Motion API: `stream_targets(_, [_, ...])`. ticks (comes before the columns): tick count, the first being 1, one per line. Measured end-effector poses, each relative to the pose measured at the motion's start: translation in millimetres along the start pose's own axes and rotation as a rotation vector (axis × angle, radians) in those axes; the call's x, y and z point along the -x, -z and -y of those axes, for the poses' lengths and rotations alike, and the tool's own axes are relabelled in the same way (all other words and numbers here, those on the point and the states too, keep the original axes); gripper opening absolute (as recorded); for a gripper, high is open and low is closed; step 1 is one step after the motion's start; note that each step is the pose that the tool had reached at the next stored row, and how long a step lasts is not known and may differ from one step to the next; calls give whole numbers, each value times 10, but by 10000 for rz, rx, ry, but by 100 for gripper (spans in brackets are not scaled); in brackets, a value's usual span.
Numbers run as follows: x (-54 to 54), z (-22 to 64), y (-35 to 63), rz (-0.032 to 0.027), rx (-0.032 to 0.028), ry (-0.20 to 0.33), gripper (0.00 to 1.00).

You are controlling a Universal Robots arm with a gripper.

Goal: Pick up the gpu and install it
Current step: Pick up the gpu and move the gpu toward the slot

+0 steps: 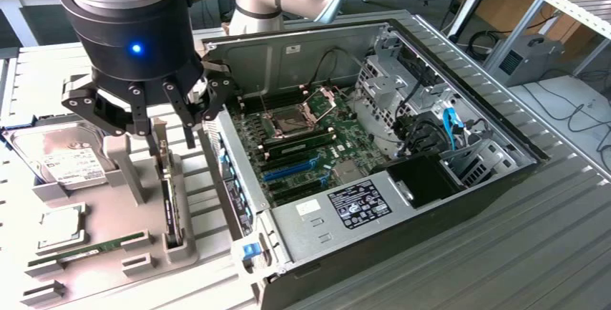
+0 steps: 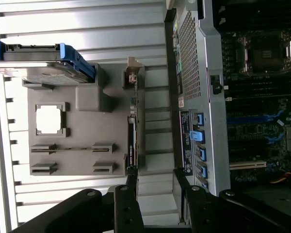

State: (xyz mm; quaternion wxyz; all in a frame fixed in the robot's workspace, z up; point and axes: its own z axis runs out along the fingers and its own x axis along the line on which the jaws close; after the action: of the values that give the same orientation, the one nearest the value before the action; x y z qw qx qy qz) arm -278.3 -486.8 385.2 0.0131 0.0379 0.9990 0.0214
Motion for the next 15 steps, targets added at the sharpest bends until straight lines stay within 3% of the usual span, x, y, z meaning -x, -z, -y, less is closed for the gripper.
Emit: stream_targets(15, [-1,2,-53,0,0,0,42])
